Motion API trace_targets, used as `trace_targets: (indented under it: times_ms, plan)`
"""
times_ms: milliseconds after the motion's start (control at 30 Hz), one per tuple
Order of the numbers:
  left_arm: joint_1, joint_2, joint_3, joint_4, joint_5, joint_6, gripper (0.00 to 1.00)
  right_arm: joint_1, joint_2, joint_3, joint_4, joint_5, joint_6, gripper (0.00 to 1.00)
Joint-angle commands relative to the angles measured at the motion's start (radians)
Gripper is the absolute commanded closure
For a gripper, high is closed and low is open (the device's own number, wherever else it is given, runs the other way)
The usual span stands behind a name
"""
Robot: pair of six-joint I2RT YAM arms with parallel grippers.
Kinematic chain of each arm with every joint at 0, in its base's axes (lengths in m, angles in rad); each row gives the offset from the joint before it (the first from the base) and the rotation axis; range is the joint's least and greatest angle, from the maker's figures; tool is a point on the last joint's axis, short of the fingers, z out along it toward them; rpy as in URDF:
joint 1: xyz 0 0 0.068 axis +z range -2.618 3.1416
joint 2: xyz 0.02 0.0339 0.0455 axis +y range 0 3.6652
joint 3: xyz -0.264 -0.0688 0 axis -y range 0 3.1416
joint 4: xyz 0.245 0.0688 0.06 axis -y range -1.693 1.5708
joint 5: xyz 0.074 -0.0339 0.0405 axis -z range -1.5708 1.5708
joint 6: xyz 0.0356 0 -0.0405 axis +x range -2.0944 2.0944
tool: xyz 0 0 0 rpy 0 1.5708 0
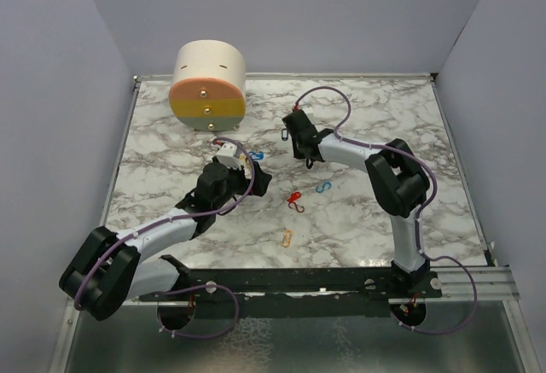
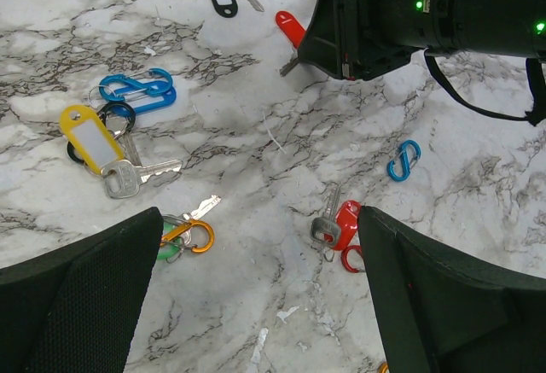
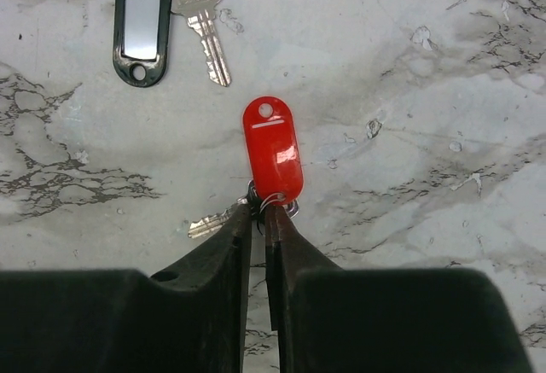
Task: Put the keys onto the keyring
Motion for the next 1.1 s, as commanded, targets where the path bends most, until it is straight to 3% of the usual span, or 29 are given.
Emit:
trace_targets:
  times_ms: [0,267,433,700,1067]
  plan:
    - [-0.006,-0.015,-0.01,0.004,-0.025,0.003,0.01,0.005,0.022,0.032,-0.013,0.05,0.009,0.88]
    - [-0.02,-0.018,-0.018,0.005,-0.034,0.001,0.02,0.005,-0.055,-0.034,0.05,0.088,0.014,0.99]
    - [-0.069,-0.037,-0.03,0.004,-0.092,0.008,0.01,0.005,-0.155,-0.106,0.105,0.088,0.003,0.99]
    - [-0.196,-0.026,-0.036,0.004,-0.178,0.02,0.01,0.004,-0.337,-0.225,0.131,0.088,-0.01,0.99]
    - [-0.422,0.078,-0.026,-0.006,-0.305,0.001,0.11,0.002,-0.626,-0.413,0.116,0.103,0.027,0.99]
